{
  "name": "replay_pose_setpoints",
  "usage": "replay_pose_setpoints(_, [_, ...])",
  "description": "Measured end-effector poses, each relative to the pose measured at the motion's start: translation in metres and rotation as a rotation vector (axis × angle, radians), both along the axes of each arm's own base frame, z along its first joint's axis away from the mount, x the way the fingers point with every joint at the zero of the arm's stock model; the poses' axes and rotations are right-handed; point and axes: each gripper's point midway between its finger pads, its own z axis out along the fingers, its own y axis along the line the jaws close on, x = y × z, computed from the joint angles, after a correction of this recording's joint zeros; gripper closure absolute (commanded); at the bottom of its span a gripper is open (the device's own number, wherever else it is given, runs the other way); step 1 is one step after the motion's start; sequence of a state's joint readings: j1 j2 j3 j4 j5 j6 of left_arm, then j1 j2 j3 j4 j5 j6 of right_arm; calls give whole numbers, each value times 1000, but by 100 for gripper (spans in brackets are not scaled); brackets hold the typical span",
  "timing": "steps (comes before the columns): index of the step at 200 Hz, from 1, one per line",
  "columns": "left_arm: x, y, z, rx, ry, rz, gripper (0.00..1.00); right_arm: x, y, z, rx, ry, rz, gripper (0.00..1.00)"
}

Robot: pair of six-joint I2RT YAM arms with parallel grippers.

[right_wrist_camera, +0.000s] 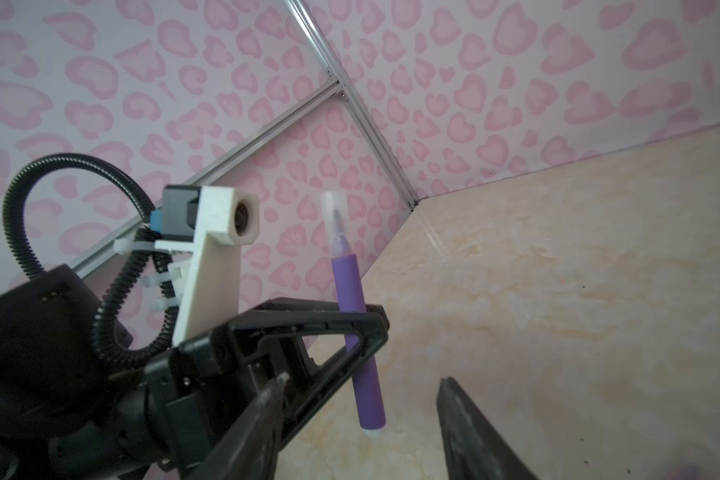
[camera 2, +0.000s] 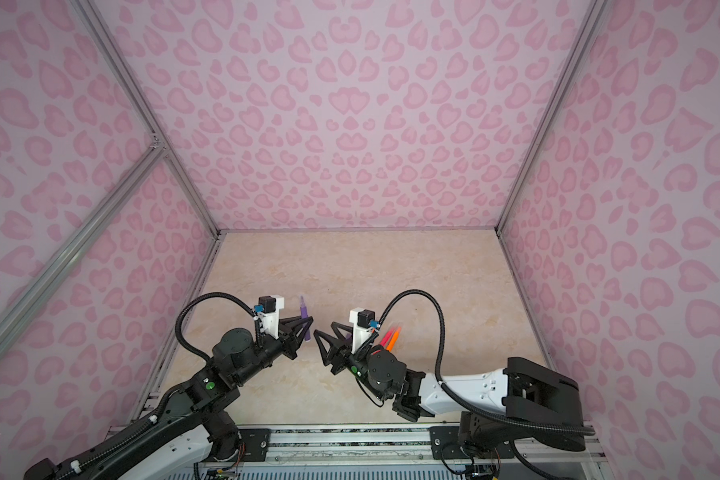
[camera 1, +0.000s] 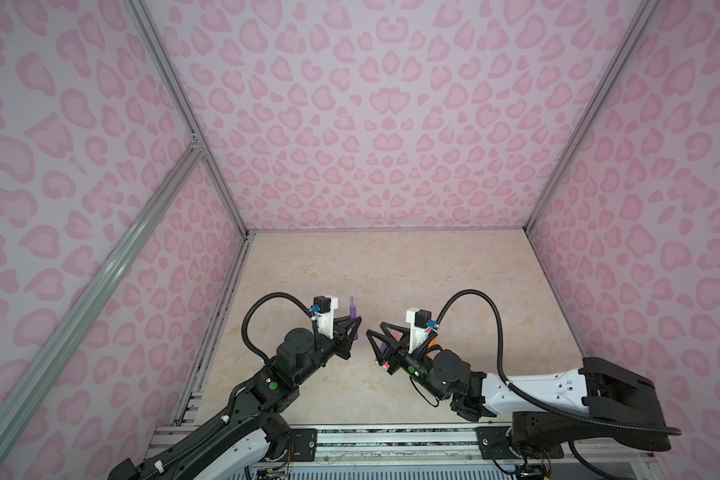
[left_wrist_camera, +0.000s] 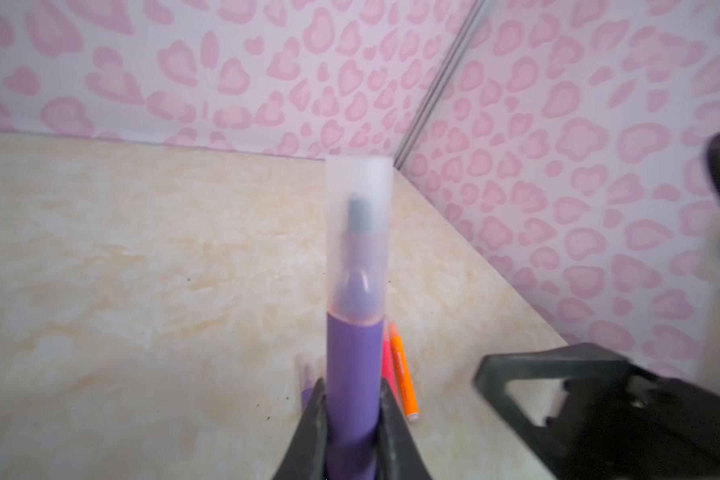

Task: Insert the pens into the pen caps
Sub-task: 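Lay the capped purple marker down with the left gripper while the right arm retracts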

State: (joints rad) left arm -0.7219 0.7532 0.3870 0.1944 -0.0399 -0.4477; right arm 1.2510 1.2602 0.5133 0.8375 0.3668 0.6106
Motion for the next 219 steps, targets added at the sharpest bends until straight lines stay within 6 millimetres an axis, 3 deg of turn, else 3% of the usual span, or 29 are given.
replay_pose_setpoints(31, [7, 5, -52, 112, 147, 57, 97, 21, -49, 11, -69, 30, -188, 36])
replay_pose_setpoints(58, [8, 1, -92, 209, 272, 64, 97, 37, -105, -6, -124, 88, -353, 36])
replay_pose_setpoints(72, [10, -7, -104, 251, 307, 52, 97, 39, -134, -18, -136, 113, -421, 36])
replay_pose_setpoints(101, [16, -23, -126, 346, 359, 53, 97, 32, -172, -36, -136, 120, -482, 35])
replay_pose_setpoints(145, [28, -36, -153, 442, 425, 86, 97, 32, -199, -50, -170, 128, -559, 35])
replay_pose_setpoints(192, [31, -43, -165, 473, 456, 95, 97, 36, -214, -68, -211, 144, -610, 29])
replay_pose_setpoints(214, [31, -44, -167, 480, 461, 93, 69, 40, -216, -72, -234, 148, -623, 25])
replay_pose_setpoints(219, [31, -44, -167, 482, 461, 92, 57, 41, -216, -73, -243, 152, -627, 24])
